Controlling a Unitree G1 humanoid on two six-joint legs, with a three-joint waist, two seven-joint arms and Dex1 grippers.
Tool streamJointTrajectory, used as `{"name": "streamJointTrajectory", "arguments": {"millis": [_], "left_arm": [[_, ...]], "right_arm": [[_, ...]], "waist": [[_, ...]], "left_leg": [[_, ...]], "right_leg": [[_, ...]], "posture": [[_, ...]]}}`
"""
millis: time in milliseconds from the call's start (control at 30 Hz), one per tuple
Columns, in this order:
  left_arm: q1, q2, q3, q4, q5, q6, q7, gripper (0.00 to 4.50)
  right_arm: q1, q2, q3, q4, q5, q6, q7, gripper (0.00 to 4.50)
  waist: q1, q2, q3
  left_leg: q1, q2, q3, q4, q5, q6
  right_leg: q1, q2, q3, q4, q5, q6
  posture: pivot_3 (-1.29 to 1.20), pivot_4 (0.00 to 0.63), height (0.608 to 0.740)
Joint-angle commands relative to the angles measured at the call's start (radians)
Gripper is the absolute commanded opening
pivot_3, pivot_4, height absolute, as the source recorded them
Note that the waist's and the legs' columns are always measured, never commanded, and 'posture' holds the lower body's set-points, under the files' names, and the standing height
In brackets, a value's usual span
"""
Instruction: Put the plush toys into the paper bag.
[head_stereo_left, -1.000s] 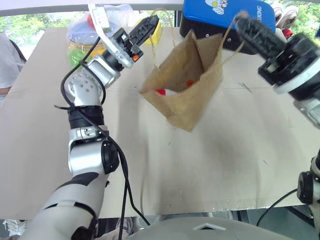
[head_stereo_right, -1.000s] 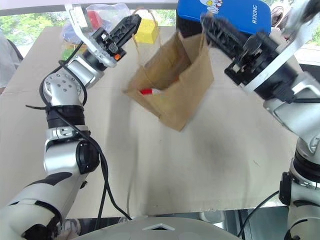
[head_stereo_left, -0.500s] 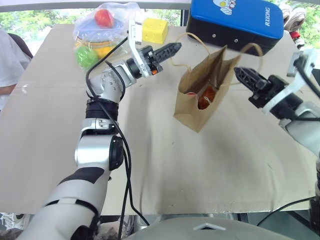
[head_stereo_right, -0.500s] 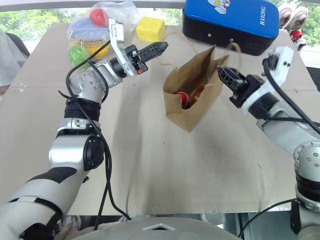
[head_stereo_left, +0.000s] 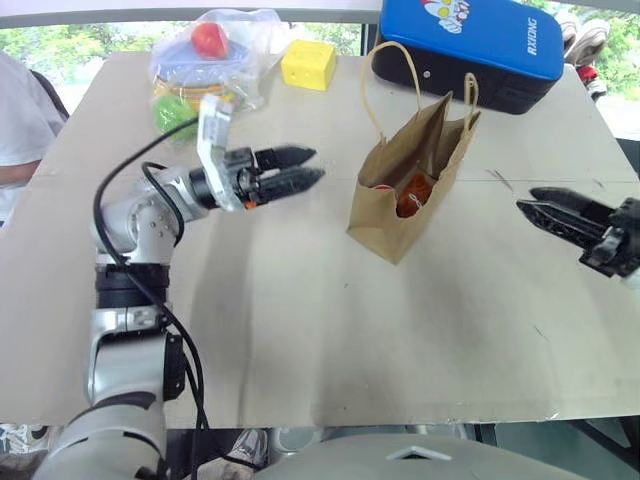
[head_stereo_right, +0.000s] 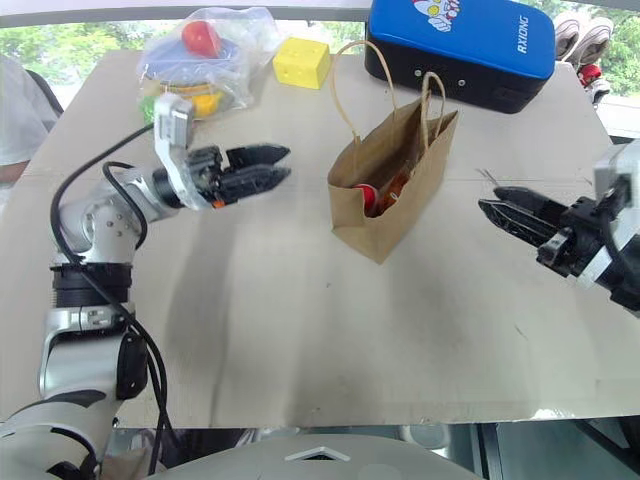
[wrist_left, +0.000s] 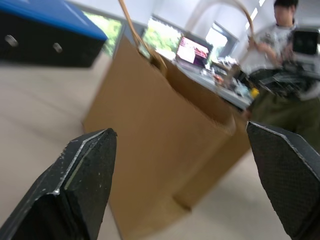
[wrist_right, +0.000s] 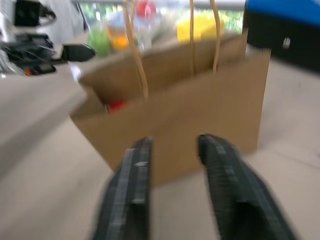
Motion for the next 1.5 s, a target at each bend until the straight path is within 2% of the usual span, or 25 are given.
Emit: {"name": "streamJointTrajectory", "arguments": {"millis": [33, 267, 500, 633, 733, 900, 1067, 1367, 1467, 1500], "left_arm": [[0.019, -0.023, -0.059, -0.082, 0.042, -0.078, -0.011, 4.5], [0.048, -0.056, -0.144, -0.097, 0.114, -0.168, -0.014, 4.5], [0.087, -0.053, -0.137, -0.148, 0.13, -0.193, 0.025, 4.5], [0.115, -0.067, -0.134, -0.191, 0.16, -0.203, 0.11, 4.5], [0.134, -0.092, -0.131, -0.229, 0.17, -0.202, 0.18, 4.5], [0.159, -0.132, -0.127, -0.277, 0.19, -0.189, 0.303, 4.5], [0.171, -0.213, -0.171, -0.284, 0.304, -0.26, 0.463, 4.5], [0.159, -0.297, -0.199, -0.228, 0.39, -0.36, 0.552, 4.5], [0.152, -0.316, -0.2, -0.192, 0.403, -0.409, 0.558, 3.6], [0.152, -0.32, -0.2, -0.182, 0.408, -0.426, 0.56, 3.13]], "right_arm": [[-0.078, 0.033, 0.223, -0.023, -0.213, -0.065, 0.055, 0.08], [-0.326, 0.203, 0.622, 0.134, -0.594, -0.183, 0.142, 0.08], [-0.479, 0.397, 0.74, 0.263, -0.721, -0.221, 0.188, 0.08], [-0.511, 0.504, 0.755, 0.319, -0.737, -0.23, 0.204, 0.08], [-0.516, 0.546, 0.761, 0.336, -0.765, -0.227, 0.212, 0.08], [-0.512, 0.59, 0.757, 0.337, -0.784, -0.215, 0.223, 0.08], [-0.484, 0.617, 0.735, 0.329, -0.776, -0.206, 0.232, 0.08], [-0.443, 0.648, 0.722, 0.319, -0.782, -0.188, 0.217, 0.08], [-0.423, 0.647, 0.715, 0.296, -0.783, -0.182, 0.21, 0.0], [-0.415, 0.645, 0.711, 0.285, -0.781, -0.181, 0.209, 0.0]], "waist": [[-0.001, 0.0, 0.0], [-0.008, 0.001, 0.0], [-0.001, 0.001, 0.001], [-0.003, 0.001, 0.001], [-0.003, 0.001, 0.0], [-0.003, 0.001, 0.0], [-0.002, 0.001, 0.0], [-0.004, 0.001, 0.0], [-0.003, 0.001, 0.0], [-0.003, 0.001, 0.0]], "left_leg": [[0.0, 0.0, 0.0, 0.0, 0.0, 0.0], [0.002, 0.0, 0.001, -0.001, 0.0, 0.0], [0.001, 0.0, 0.001, 0.0, 0.0, 0.0], [0.001, 0.001, 0.001, 0.0, 0.0, 0.0], [0.001, 0.001, 0.001, 0.0, 0.0, 0.0], [0.002, 0.001, 0.001, 0.0, 0.0, 0.0], [0.002, 0.0, 0.001, 0.0, 0.0, 0.0], [0.003, 0.0, 0.001, 0.0, 0.0, 0.0], [0.003, 0.0, 0.001, 0.0, 0.0, 0.0], [0.003, 0.0, 0.001, 0.0, 0.0, 0.0]], "right_leg": [[0.0, 0.0, 0.0, 0.0, 0.0, 0.0], [-0.001, 0.002, 0.002, 0.002, 0.0, 0.0], [-0.001, 0.002, 0.001, 0.002, 0.0, 0.0], [-0.001, 0.002, 0.001, 0.002, 0.0, 0.0], [-0.001, 0.002, 0.001, 0.003, 0.0, 0.0], [-0.001, 0.002, 0.001, 0.003, 0.0, 0.0], [-0.001, 0.002, 0.001, 0.003, 0.0, 0.0], [-0.001, 0.002, 0.002, 0.004, 0.0, 0.0], [0.0, 0.002, 0.002, 0.004, 0.0, 0.0], [0.0, 0.002, 0.002, 0.004, 0.0, 0.0]], "posture": [[0.0, 0.15, 0.74], [0.0, 0.15, 0.74], [0.0, 0.15, 0.74], [0.0, 0.15, 0.74], [0.0, 0.15, 0.74], [0.0, 0.15, 0.74], [0.0, 0.15, 0.74], [0.0, 0.15, 0.74], [0.0, 0.15, 0.74], [0.0, 0.15, 0.74]]}}
